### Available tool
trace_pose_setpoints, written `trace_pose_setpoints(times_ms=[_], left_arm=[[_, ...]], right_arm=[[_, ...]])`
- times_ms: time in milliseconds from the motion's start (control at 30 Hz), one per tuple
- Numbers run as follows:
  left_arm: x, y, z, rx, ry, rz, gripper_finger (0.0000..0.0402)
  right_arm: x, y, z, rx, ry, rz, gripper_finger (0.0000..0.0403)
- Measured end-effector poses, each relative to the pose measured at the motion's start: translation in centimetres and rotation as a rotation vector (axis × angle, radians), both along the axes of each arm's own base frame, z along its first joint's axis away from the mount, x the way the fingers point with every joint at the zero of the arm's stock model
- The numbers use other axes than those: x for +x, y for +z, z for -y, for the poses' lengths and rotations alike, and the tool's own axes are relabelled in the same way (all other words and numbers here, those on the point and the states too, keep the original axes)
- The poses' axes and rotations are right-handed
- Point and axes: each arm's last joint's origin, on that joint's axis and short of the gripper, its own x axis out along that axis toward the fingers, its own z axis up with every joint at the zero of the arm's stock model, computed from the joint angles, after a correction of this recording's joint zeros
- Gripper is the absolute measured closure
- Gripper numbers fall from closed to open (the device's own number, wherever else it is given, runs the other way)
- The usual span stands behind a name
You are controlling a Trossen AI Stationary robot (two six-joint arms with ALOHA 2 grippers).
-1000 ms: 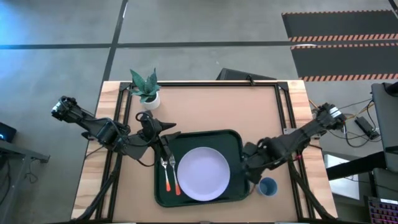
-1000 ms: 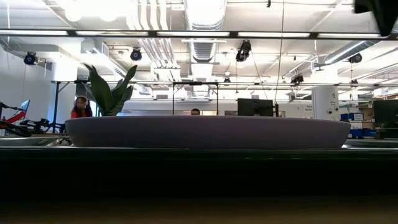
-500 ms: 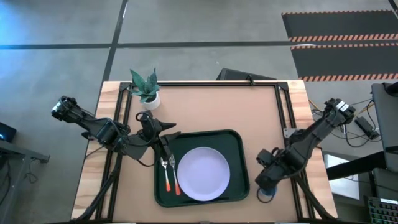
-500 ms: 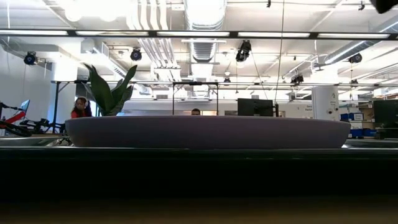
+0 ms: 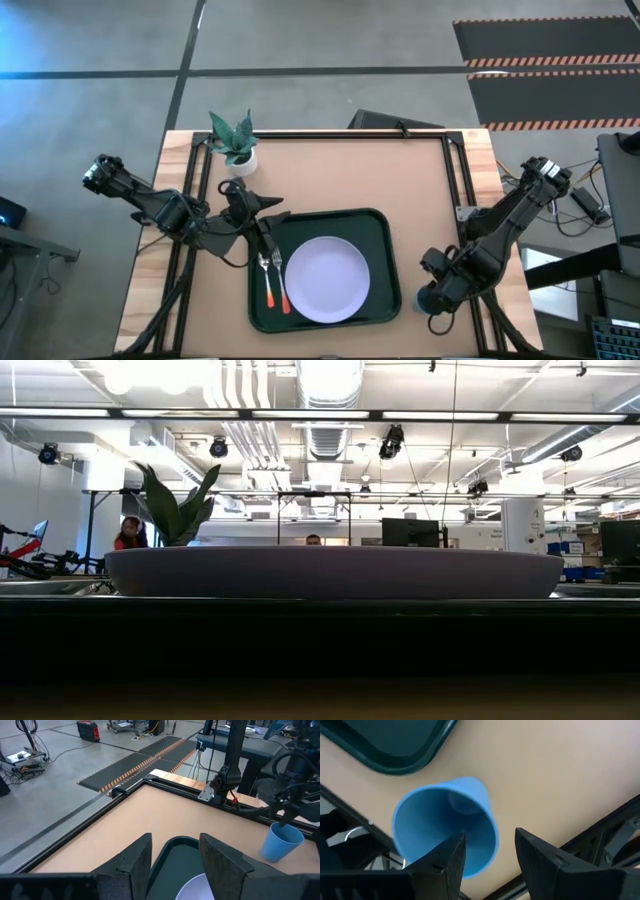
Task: Pick and place plate/cup/fork/spoon on tray
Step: Put the blue glass on the top right of the dark green tray
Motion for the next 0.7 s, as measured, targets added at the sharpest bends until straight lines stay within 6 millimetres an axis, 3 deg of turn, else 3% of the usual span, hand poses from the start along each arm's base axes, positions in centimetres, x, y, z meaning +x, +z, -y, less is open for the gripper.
trace_pose_setpoints(times_ms=[467, 567, 700], left_arm=[[0.0, 0.0, 0.0, 0.0, 0.0, 0.0, 0.0253], [0.0, 0.0, 0.0, -0.001, 0.0, 0.0, 0.0253], [0.0, 0.0, 0.0, -0.002, 0.0, 0.001, 0.0253]], right_arm=[[0.1, -3.9, 0.0, 0.024, -0.004, 0.061, 0.0249], [0.0, -4.4, 0.1, 0.027, -0.004, 0.065, 0.0273], [0.0, -4.6, 0.1, 0.025, 0.0, 0.063, 0.0348]])
